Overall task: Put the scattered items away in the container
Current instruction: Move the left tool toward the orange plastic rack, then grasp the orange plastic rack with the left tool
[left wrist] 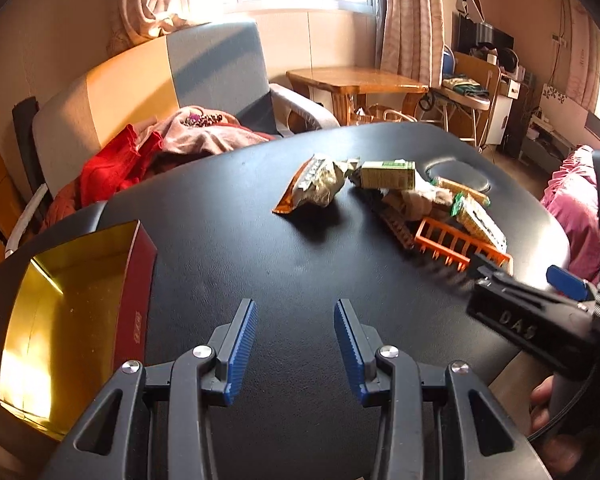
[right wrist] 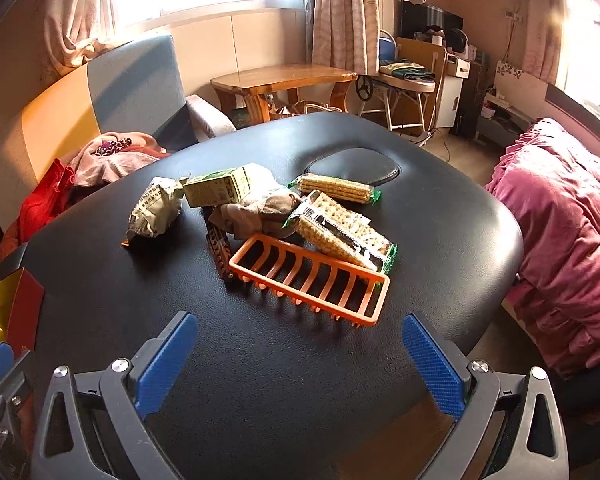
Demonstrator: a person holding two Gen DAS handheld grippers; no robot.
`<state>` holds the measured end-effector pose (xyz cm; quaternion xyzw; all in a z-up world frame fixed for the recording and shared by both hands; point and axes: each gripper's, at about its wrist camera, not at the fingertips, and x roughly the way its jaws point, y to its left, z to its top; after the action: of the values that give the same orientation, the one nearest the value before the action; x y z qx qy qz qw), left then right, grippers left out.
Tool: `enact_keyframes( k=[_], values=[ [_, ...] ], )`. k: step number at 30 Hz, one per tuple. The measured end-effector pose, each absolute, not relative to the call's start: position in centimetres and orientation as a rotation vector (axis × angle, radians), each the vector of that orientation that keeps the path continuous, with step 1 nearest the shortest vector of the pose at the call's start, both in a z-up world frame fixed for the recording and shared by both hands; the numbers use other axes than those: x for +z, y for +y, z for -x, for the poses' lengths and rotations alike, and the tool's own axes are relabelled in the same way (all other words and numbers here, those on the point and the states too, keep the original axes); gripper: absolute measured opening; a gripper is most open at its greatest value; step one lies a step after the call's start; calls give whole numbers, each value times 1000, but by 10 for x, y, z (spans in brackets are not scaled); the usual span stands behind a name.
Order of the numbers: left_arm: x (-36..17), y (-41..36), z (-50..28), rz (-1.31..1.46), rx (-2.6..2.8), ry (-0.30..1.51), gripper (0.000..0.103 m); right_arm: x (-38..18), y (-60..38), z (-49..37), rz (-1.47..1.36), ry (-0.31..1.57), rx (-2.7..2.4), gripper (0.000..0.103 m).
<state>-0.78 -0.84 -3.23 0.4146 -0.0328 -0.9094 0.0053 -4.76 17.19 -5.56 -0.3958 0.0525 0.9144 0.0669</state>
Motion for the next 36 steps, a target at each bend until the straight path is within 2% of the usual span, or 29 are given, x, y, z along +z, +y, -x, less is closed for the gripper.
enact_keyframes(
  k=[8, 13, 22, 27, 36],
  values=[
    [-72, -9, 12, -1439, -2820, -179, 41, -66, 196, 54, 1289, 349, 3028, 103],
    [-100, -15, 19, -1564, -2774, -181, 41, -75, 210, 86, 1486, 512, 3107, 103],
    [-115, -33, 25, -1608, -2785, -71, 44, -100, 189, 141, 1732, 374, 3051, 103],
    [-116, -39, 22, -1597, -2815, -39, 46, -115, 173, 141, 1859, 449, 3020, 103],
    [-118, -51, 13, -1585, -2882, 72, 53, -117, 117, 123, 2092, 876, 3118, 103]
  ],
)
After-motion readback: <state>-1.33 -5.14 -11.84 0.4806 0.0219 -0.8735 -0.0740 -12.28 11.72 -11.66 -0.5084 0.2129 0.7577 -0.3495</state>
